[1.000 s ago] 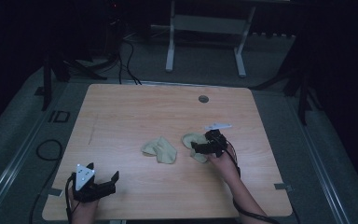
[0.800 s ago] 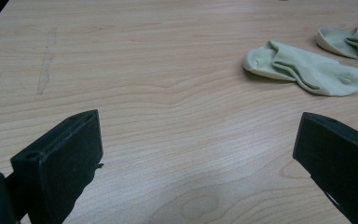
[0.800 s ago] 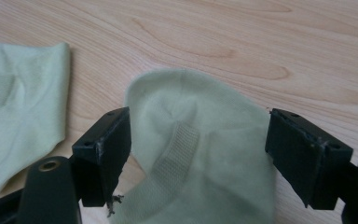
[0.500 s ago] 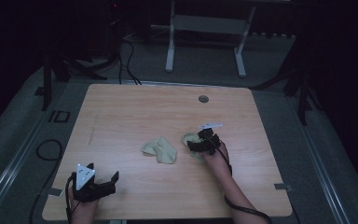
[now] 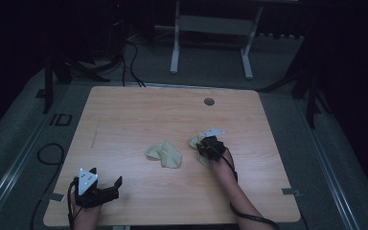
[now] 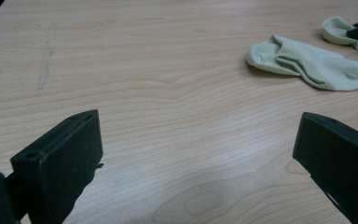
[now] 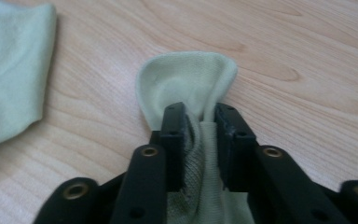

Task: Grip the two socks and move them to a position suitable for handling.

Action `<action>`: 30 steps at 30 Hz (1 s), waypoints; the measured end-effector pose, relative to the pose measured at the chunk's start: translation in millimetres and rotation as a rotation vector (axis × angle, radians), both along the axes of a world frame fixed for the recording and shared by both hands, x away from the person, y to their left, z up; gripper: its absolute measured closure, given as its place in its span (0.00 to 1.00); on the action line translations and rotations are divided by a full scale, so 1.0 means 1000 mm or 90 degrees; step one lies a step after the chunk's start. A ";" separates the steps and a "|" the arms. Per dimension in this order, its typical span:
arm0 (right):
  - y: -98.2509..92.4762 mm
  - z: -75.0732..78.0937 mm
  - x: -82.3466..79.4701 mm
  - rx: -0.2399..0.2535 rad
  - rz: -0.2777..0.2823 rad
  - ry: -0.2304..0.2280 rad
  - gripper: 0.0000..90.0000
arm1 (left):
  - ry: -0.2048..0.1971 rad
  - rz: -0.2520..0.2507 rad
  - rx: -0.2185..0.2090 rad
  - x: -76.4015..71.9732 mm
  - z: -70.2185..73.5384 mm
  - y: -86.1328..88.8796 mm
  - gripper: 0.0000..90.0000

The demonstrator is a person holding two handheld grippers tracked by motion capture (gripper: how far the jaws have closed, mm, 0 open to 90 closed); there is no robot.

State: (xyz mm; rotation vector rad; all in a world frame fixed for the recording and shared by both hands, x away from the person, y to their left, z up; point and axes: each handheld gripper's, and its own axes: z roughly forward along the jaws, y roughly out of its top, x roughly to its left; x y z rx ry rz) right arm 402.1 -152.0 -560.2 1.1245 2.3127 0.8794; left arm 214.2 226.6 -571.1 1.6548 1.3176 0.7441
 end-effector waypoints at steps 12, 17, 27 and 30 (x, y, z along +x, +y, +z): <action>-0.006 0.040 -0.009 0.018 0.047 0.000 0.87 | -0.001 0.005 -0.005 0.000 0.001 0.002 0.01; -0.006 0.064 -0.028 0.024 0.094 -0.016 0.87 | -0.003 0.003 -0.001 -0.001 0.002 0.000 0.01; -0.005 0.088 -0.079 0.037 0.193 -0.033 0.87 | -0.001 0.002 -0.004 0.000 0.002 0.000 0.01; -0.004 0.087 -0.096 0.030 0.215 -0.036 0.87 | 0.002 -0.005 -0.004 0.000 0.001 -0.001 0.01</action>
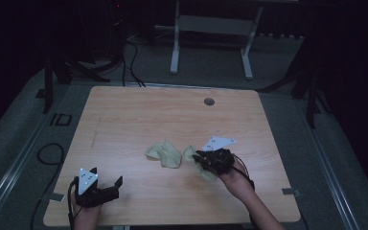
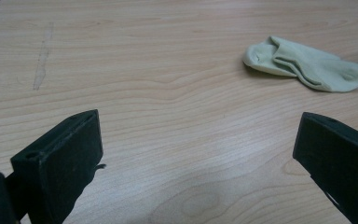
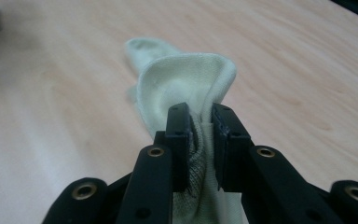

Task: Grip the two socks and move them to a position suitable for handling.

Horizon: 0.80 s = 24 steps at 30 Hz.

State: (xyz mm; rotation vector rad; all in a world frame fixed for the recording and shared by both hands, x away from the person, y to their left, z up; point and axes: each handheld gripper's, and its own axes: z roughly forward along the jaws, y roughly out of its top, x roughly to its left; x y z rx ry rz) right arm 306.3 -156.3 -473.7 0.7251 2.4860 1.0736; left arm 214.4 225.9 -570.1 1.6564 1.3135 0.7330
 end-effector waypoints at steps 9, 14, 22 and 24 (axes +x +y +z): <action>-0.001 -0.029 -0.034 -0.015 0.012 0.021 0.86 | -0.001 -0.005 0.003 0.000 0.000 -0.002 0.01; 0.005 -0.057 -0.049 -0.032 0.048 0.067 0.86 | -0.003 -0.007 0.005 0.000 0.001 -0.003 0.01; 0.011 -0.086 -0.059 -0.052 0.058 0.079 0.83 | -0.001 -0.017 0.007 -0.001 0.001 -0.004 0.01; 0.010 -0.088 -0.060 -0.044 0.054 0.075 0.81 | -0.003 -0.022 0.008 -0.001 0.002 -0.004 0.01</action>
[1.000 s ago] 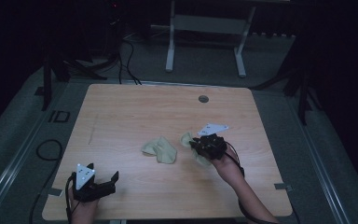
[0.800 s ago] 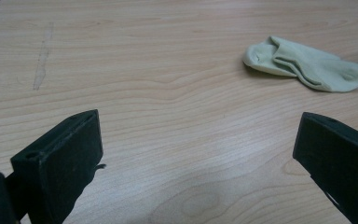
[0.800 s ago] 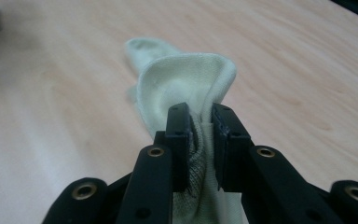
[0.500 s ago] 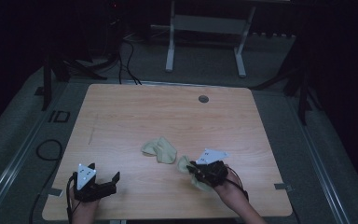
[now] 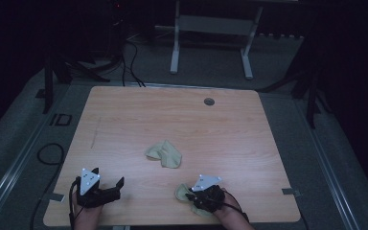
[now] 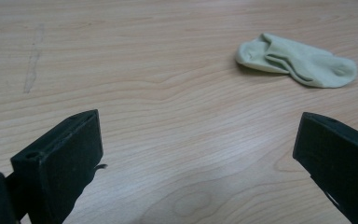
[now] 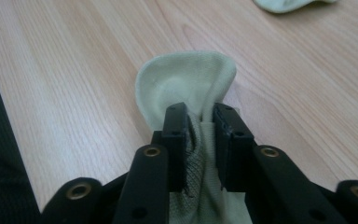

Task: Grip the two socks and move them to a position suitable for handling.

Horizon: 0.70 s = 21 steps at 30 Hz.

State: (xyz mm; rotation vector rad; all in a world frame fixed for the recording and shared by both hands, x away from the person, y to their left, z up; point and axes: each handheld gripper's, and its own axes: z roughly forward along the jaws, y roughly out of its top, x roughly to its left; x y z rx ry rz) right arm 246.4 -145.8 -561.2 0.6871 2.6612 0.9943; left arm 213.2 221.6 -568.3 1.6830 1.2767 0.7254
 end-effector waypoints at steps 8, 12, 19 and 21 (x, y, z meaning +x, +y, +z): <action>0.006 -0.006 -0.010 0.012 0.020 -0.020 0.47 | 0.016 -0.044 0.023 -0.001 0.004 -0.013 0.02; 0.008 -0.006 -0.009 0.009 0.028 -0.014 0.42 | 0.008 -0.076 0.028 -0.004 0.007 -0.022 0.01; 0.007 0.006 -0.005 0.021 0.025 0.003 0.34 | -0.008 -0.180 0.015 -0.011 0.017 -0.049 0.07; 0.005 0.013 -0.008 0.028 0.027 -0.007 0.34 | -0.004 -0.213 0.014 -0.013 0.018 -0.060 0.17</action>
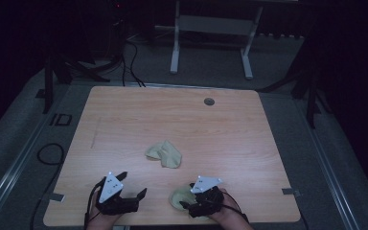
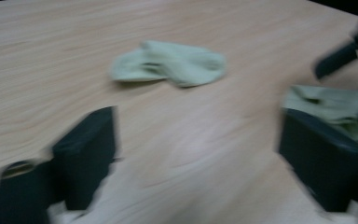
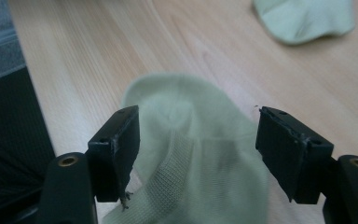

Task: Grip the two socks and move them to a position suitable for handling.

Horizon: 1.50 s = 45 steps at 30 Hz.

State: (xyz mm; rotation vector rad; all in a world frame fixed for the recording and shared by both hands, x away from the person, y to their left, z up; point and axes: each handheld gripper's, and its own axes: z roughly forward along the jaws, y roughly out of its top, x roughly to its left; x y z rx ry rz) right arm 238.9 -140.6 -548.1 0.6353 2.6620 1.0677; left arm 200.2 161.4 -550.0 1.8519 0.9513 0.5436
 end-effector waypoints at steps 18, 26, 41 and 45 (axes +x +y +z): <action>-0.007 0.004 -0.025 -0.011 0.027 0.012 0.62 | 0.032 -0.265 0.039 0.004 -0.002 -0.076 0.86; -0.005 -0.010 -0.019 -0.032 0.009 0.016 0.67 | 0.079 -0.259 0.104 0.024 -0.019 -0.082 0.99; -0.012 0.000 -0.016 -0.019 -0.002 0.024 0.92 | 0.096 -0.258 0.139 0.034 -0.024 -0.090 0.99; -0.023 0.014 -0.013 0.004 -0.022 0.013 0.92 | 0.096 -0.250 0.140 0.036 -0.024 -0.090 0.99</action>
